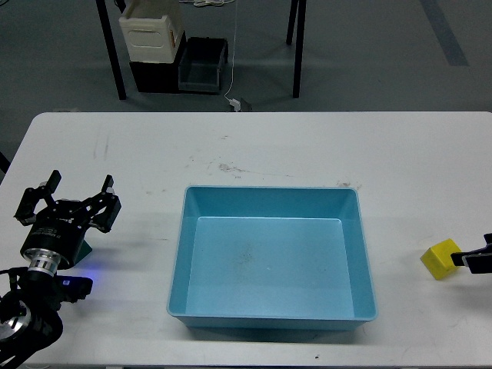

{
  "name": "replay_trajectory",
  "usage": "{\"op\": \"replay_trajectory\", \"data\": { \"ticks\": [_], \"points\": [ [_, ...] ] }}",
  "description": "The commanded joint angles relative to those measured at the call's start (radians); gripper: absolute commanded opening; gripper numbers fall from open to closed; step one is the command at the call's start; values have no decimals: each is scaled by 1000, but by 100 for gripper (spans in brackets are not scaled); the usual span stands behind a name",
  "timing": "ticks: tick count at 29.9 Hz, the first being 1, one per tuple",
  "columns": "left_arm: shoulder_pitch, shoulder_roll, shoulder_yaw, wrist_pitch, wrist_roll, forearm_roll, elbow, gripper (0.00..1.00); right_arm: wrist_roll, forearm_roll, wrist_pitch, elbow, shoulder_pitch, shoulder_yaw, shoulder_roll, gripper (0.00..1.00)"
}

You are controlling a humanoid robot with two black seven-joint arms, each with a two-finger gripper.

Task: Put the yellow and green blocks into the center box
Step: 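Lower the right gripper onto the yellow cube and close on it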

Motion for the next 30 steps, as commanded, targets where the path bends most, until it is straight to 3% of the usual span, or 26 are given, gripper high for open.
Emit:
{"op": "replay_trajectory", "data": {
  "ticks": [1,15,25,29,30],
  "points": [
    [0,-1,0,0,0,0,8,100,0,-1,0,-20,0,0,17,100],
    [0,-3,0,0,0,0,15,100,0,1,0,-95,2,-26,115,100],
    [0,-4,0,0,0,0,15,100,0,-2,0,-115,49,-117,123,98],
    [0,-3,0,0,0,0,15,100,0,-1,0,-116,52,-117,123,94],
    [0,-3,0,0,0,0,15,100,0,-1,0,-118,52,-117,123,87]
  ]
}}
